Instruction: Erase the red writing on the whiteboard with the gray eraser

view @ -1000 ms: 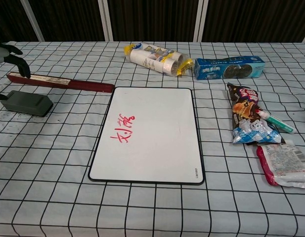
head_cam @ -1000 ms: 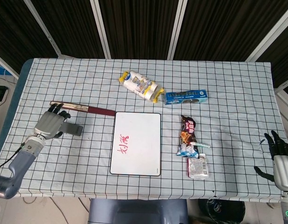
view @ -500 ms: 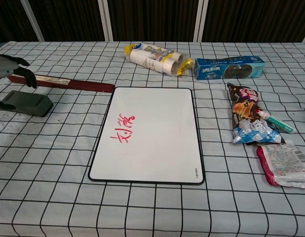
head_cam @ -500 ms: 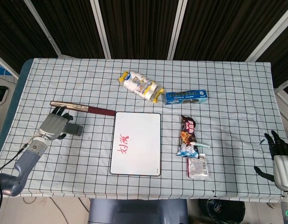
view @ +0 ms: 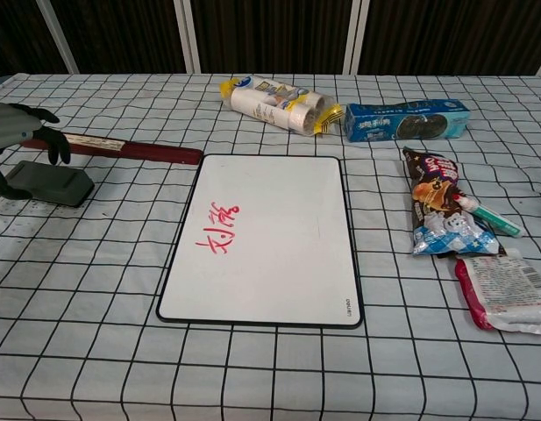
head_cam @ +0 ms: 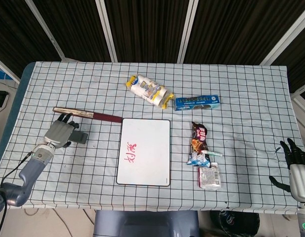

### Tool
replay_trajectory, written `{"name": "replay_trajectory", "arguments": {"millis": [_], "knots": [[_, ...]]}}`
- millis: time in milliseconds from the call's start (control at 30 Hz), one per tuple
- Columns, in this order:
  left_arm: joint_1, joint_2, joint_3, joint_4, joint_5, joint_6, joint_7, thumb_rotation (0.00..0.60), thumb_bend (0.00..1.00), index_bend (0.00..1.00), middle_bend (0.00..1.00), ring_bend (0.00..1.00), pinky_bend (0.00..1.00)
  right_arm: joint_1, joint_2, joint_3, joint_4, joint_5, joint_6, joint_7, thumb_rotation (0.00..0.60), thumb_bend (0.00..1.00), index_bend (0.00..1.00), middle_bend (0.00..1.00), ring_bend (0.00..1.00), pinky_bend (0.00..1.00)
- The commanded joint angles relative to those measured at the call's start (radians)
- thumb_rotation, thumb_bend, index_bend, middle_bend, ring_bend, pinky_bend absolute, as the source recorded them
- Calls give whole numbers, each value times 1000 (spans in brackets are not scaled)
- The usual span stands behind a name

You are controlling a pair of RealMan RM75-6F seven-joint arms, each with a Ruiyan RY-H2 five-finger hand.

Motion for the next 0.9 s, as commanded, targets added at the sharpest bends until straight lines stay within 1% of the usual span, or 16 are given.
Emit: {"name": "replay_trajectory", "arguments": {"millis": [33, 300, 633, 900], "knots": [[-1, -3, 1, 5, -5, -4, 5, 600, 199, 320, 332, 0, 83, 0, 0, 0, 0, 1, 0, 0, 600, 90, 4, 21, 136, 187], [-6, -13, 4, 19, -3, -5, 6, 600, 246, 353, 362, 0, 84, 0, 0, 1, -2, 6, -2, 1, 600, 90, 4, 22, 136, 187], [-8, -17, 9, 30, -6, -9, 7, 600, 271, 388, 388, 0, 81, 0, 1, 3, -4, 12, -4, -1, 600, 91, 5, 29, 136, 187], [-6, -7, 7, 9, 1, 10, 1, 600, 306, 421, 421, 0, 82, -1, 2, 5, -5, 13, -1, 1, 600, 92, 5, 29, 136, 187]]}}
